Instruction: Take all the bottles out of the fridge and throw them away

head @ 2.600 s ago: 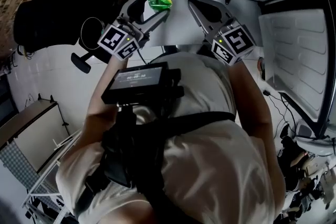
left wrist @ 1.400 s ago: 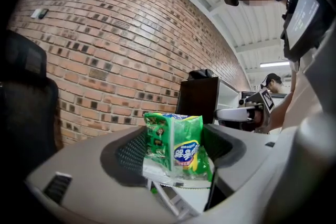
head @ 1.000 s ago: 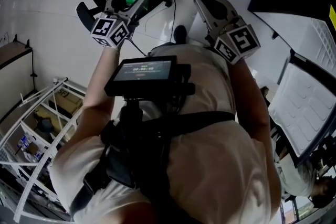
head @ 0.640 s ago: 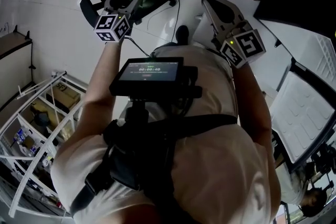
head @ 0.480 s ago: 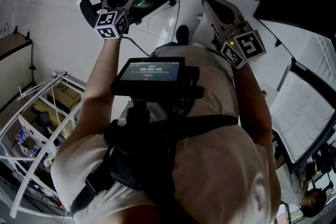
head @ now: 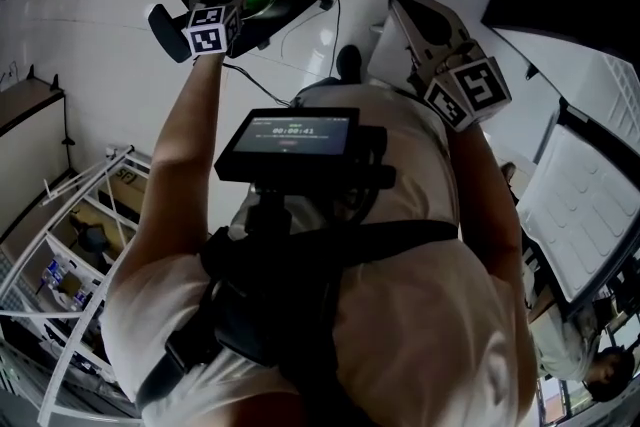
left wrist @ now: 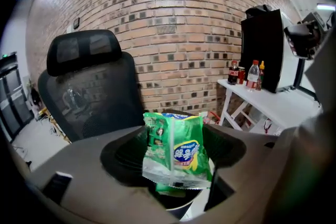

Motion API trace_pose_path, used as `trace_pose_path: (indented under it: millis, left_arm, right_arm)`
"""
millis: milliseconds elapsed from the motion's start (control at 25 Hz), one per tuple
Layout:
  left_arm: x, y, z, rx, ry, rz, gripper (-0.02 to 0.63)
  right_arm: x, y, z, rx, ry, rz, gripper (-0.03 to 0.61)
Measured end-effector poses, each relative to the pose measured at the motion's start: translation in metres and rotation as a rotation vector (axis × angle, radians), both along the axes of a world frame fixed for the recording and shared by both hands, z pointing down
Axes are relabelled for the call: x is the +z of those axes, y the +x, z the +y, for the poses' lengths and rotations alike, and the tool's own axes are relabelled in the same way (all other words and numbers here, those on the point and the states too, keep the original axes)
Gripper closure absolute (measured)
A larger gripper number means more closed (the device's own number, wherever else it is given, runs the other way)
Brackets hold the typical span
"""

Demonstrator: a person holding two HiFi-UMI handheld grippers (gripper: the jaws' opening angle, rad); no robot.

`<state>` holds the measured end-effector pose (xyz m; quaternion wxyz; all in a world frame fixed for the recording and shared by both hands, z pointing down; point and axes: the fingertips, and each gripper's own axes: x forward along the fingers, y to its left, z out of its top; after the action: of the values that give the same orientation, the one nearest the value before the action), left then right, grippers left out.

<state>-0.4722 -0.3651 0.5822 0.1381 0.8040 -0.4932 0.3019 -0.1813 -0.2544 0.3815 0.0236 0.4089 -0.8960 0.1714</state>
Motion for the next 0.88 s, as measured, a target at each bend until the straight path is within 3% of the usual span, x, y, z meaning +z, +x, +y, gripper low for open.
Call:
trace_pose_path:
  millis: [280, 880]
  left_arm:
    - [0.01, -0.014, -0.012, -0.017, -0.034, -0.076, 0.252]
    - [-0.004, -0.006, -0.013, -0.026, -0.006, -0.05, 0.247]
  right_arm:
    - [0.0, 0.005, -0.001, 0.025, -0.002, 0.002, 0.572]
    - [0.003, 0.018, 0.005, 0.056, -0.001, -0.011, 0.572]
